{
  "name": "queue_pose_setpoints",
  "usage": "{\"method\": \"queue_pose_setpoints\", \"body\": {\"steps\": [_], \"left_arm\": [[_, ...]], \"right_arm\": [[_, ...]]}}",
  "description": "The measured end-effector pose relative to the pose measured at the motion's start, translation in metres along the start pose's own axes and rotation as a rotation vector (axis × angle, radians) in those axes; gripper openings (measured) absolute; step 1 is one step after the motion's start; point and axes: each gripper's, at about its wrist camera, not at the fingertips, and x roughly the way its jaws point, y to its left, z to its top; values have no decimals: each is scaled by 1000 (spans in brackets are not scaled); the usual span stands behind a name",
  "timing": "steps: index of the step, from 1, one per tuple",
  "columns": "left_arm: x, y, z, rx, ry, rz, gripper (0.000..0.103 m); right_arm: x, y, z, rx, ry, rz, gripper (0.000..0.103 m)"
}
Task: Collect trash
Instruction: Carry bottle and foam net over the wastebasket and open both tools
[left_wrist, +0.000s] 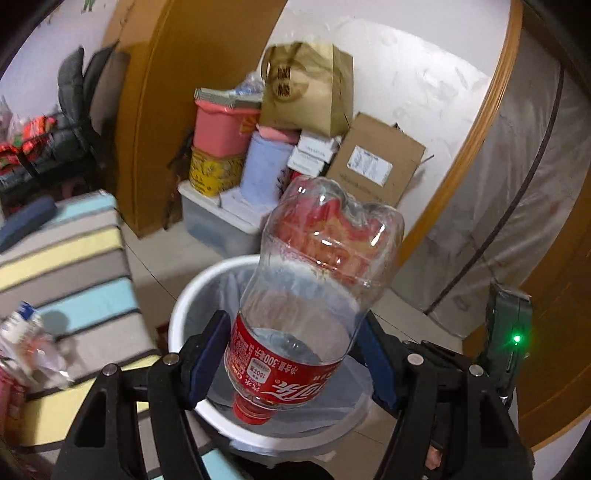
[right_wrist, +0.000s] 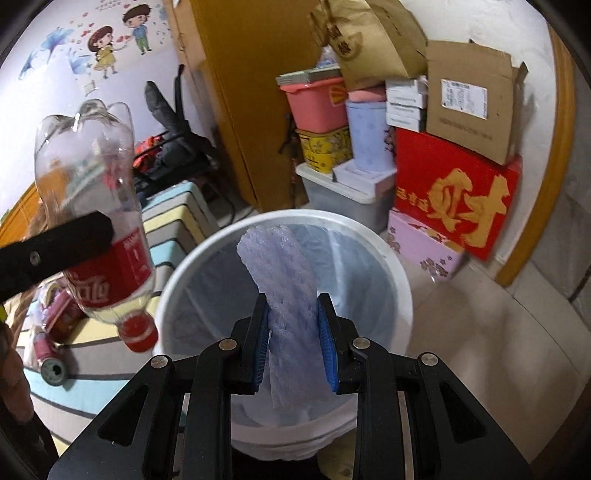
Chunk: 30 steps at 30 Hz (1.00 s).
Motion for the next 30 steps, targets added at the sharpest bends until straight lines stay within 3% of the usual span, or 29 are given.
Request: {"method": "queue_pose_setpoints", "body": {"steps": [9, 10, 13, 30], "left_arm": [[24, 4, -4, -9, 39, 9, 73], [25, 4, -4, 0, 41, 13, 73], [24, 3, -5, 11, 33, 23, 81], [-21, 26, -20, 17, -3, 131, 81]], "right_arm": [[15, -9, -1, -6, 54, -41, 33], [15, -9, -2, -10, 55, -47, 38], [13, -8, -3, -26, 48, -57, 67], [-15, 14, -1, -21, -37, -43, 69]]}}
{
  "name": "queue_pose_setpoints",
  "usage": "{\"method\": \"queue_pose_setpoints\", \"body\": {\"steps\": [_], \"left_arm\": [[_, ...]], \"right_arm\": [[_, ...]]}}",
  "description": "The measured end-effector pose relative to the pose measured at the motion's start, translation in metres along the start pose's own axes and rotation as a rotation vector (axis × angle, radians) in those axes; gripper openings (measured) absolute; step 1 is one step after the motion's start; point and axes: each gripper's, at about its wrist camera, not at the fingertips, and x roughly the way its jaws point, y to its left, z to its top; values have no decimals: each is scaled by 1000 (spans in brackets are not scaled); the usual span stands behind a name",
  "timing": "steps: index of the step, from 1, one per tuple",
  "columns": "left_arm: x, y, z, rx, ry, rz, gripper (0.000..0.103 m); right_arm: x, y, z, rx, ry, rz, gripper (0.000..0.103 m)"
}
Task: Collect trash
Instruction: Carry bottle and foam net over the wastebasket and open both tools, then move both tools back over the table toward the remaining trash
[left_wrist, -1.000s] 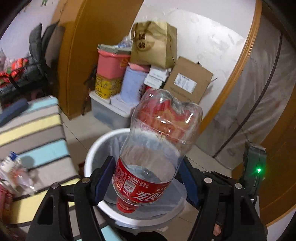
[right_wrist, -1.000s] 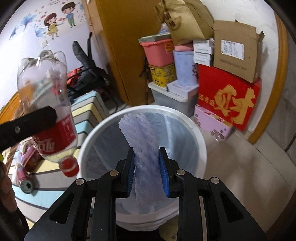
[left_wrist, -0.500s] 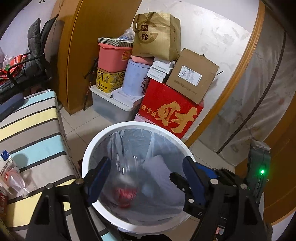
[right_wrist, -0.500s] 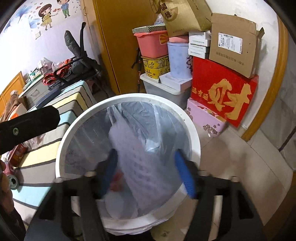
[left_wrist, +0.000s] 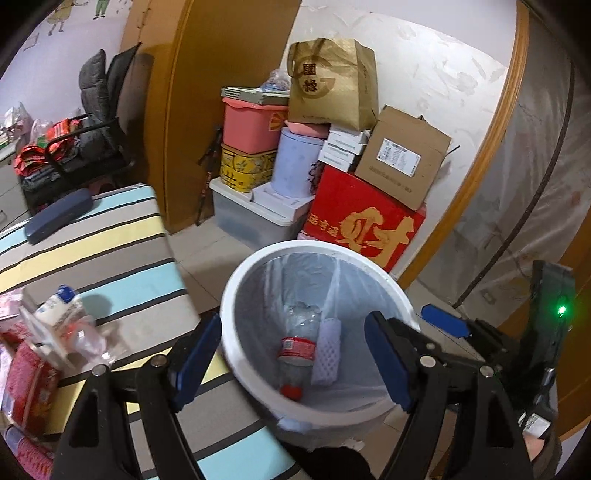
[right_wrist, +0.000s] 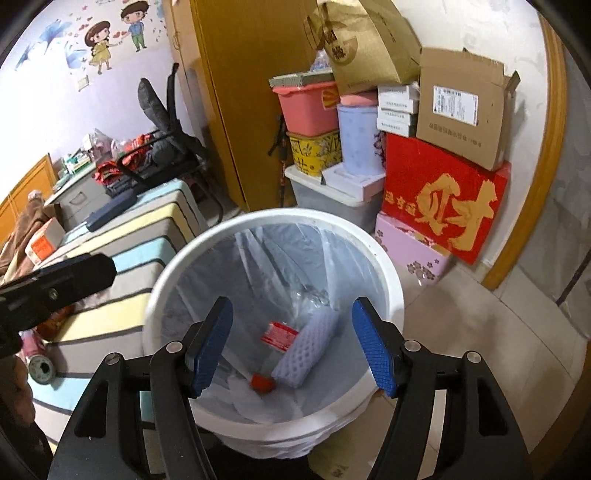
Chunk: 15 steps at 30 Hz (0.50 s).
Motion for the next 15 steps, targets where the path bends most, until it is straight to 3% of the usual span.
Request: {"method": "queue_pose_setpoints", "body": {"steps": [15], "left_arm": [[-70, 66, -26, -76, -83, 133, 81]], "right_arm": [[-12, 60, -4, -72, -41, 91, 69]]}}
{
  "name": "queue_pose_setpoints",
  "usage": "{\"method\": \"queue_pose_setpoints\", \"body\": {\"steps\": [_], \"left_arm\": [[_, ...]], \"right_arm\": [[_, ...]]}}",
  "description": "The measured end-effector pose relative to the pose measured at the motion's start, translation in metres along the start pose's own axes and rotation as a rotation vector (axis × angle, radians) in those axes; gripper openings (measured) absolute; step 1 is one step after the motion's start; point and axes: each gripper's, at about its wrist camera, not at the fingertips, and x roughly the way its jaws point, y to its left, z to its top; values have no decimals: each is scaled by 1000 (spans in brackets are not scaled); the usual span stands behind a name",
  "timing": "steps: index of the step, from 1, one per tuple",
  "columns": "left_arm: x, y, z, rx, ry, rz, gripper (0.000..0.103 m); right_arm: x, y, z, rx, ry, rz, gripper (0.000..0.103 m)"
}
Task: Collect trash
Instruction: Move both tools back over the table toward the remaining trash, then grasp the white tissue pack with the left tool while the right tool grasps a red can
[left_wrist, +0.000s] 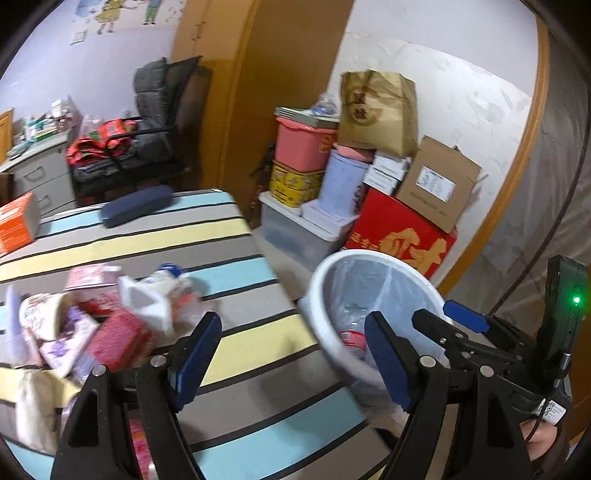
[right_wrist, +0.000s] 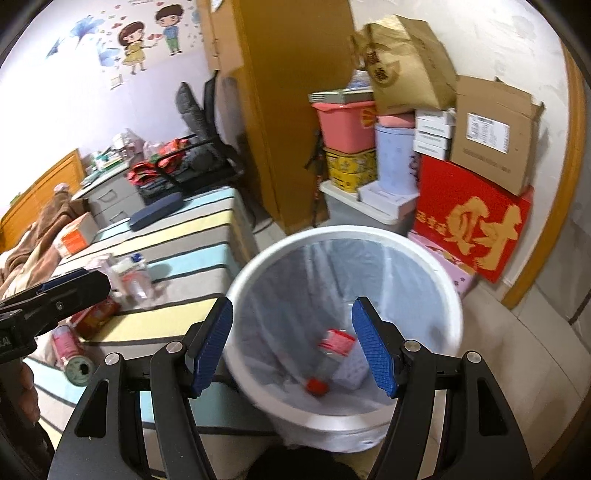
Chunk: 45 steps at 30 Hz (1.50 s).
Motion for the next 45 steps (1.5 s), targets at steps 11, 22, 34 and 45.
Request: {"method": "queue_pose_setpoints", "body": {"steps": [11, 22, 34, 45], "left_arm": [[-56, 85, -24, -87, -57, 177, 81], [-90, 152, -59, -158, -46, 300, 82], [-93, 198, -86, -202, 31, 296, 83], [-72, 223, -97, -225, 107, 260, 84]], "right_arm": [[9, 59, -9, -95, 25, 202, 69], [23, 124, -24, -230, 99, 385, 69], [40, 187, -41, -402, 182, 497, 69], [53, 206, -47, -520, 244, 483, 70]]}}
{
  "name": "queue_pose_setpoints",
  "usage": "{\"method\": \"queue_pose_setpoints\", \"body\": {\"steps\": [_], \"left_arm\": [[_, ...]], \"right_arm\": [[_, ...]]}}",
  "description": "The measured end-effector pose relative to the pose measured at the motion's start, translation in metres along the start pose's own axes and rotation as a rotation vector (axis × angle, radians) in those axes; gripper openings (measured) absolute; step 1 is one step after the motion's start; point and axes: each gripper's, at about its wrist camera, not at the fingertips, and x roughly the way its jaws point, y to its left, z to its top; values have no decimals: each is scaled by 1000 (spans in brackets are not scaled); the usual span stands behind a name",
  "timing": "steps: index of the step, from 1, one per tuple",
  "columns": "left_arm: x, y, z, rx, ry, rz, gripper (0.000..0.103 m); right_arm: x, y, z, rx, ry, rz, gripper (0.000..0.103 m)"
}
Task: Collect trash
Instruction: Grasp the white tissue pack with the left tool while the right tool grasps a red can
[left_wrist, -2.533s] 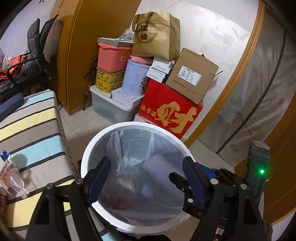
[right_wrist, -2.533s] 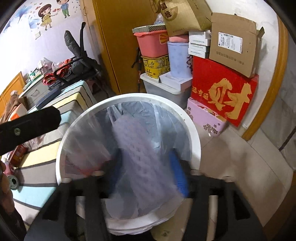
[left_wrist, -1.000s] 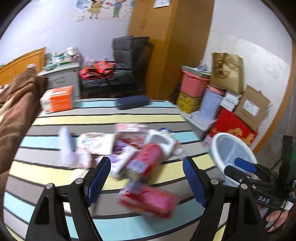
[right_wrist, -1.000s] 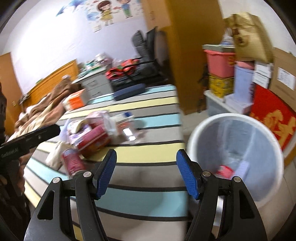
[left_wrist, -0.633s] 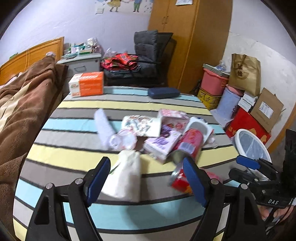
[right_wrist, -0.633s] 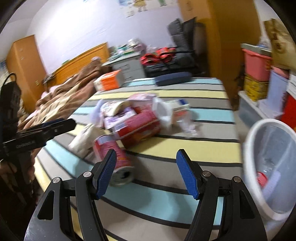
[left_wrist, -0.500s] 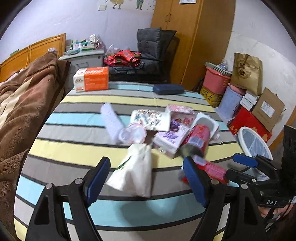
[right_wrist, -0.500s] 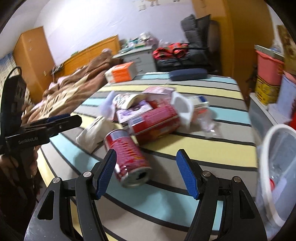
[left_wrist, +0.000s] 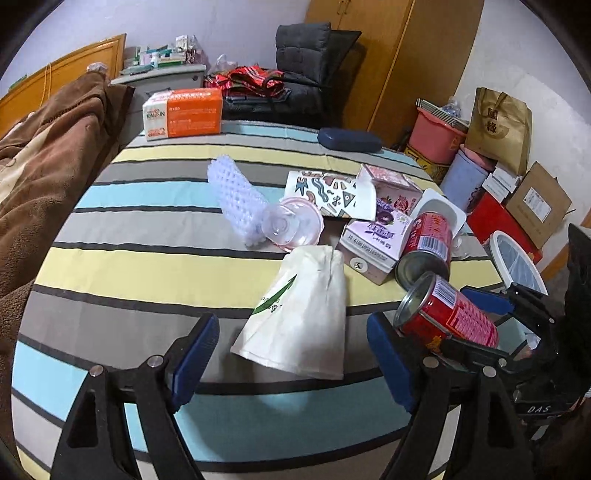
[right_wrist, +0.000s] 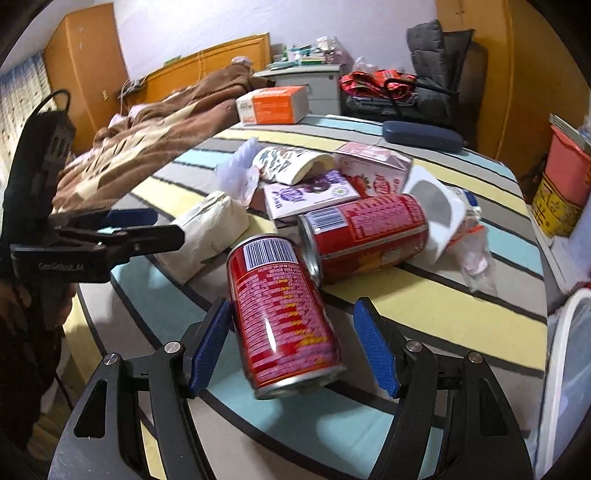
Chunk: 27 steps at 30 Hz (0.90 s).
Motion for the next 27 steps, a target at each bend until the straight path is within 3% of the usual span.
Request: {"method": "queue_pose_setpoints", "body": {"steps": [5, 16, 18, 20, 23, 27], "left_arm": [[6, -4, 3, 48, 12, -6, 84], [28, -5, 7, 64, 60, 25, 84], [29, -5, 8, 59, 58, 27, 83], [28, -6, 8, 61, 58, 44, 77], [28, -7, 8, 65, 58, 30, 64], [27, -10, 8, 60, 54, 26, 57]], "right_arm": [[9, 3, 3, -30, 34, -5, 70], [15, -2, -1, 27, 64, 17, 70], [15, -2, -2, 28, 60, 28, 66], [15, 0, -3, 28, 59, 35, 55], [16, 1, -2, 20, 56, 24, 55], [16, -2, -2, 34, 53, 35, 55]]}}
